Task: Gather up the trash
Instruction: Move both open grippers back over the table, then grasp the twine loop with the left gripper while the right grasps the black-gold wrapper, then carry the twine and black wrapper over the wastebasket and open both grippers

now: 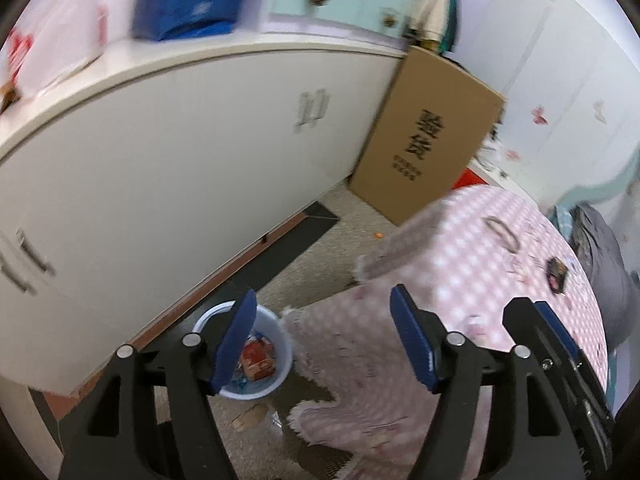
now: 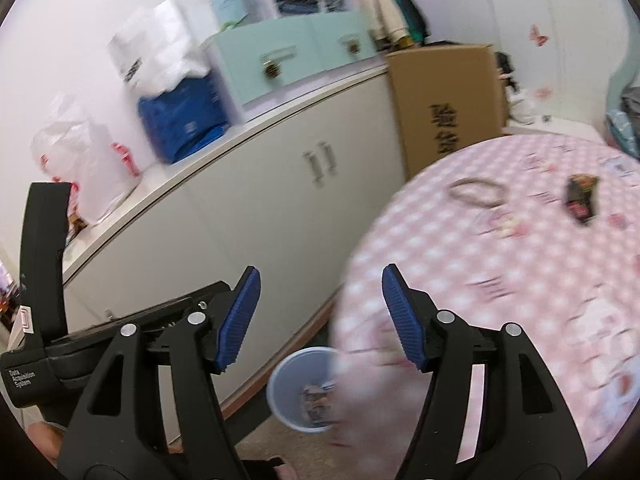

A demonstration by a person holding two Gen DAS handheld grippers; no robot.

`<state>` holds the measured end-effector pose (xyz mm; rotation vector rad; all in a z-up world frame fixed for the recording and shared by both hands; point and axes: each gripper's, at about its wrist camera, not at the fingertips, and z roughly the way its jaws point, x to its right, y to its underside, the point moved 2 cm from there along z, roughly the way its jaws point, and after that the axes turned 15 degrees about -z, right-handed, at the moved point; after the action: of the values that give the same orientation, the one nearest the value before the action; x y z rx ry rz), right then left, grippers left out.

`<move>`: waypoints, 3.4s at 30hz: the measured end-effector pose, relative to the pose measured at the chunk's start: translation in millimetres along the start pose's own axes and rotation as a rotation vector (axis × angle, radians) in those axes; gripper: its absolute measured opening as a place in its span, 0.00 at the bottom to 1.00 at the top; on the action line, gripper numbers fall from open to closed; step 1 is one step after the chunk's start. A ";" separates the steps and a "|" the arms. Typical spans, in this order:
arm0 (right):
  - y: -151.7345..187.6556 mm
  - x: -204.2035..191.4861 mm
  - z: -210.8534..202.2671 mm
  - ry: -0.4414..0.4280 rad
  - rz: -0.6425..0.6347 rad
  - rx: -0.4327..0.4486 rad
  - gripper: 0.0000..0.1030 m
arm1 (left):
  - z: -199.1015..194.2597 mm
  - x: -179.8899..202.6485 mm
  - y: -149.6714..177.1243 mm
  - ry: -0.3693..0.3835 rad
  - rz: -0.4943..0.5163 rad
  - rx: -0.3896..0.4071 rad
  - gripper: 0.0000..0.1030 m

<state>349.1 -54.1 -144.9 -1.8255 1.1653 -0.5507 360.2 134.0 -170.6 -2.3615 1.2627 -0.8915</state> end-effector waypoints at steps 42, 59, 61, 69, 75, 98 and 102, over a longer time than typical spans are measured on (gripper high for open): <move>1.2 246.9 55.0 0.238 0.056 -0.296 0.53 | 130.8 242.0 56.1 0.084 0.572 -0.074 0.02; 14.8 173.6 13.8 0.056 0.098 -0.221 0.29 | 70.4 158.0 46.8 0.269 0.326 -0.185 0.02; 12.7 154.6 9.0 0.027 0.083 -0.208 0.29 | 55.5 145.0 46.1 0.278 0.307 -0.167 0.02; -0.3 66.2 3.3 -0.108 0.022 -0.159 0.29 | 6.3 74.4 31.8 0.270 0.190 -0.107 0.02; -1.5 -4.3 20.0 -0.202 -0.033 -0.159 0.29 | -13.6 10.2 18.3 0.221 0.106 -0.066 0.02; 18.1 -99.1 94.1 -0.258 -0.100 -0.264 0.29 | 31.1 -116.9 -13.9 -0.022 -0.079 -0.078 0.59; 18.8 -103.5 93.3 -0.264 -0.106 -0.268 0.29 | 25.4 -118.3 -12.1 -0.045 -0.071 -0.060 0.59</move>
<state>360.6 74.5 -200.4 -2.1235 1.0035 -0.2082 335.4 238.6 -227.6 -2.4733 1.2112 -0.8274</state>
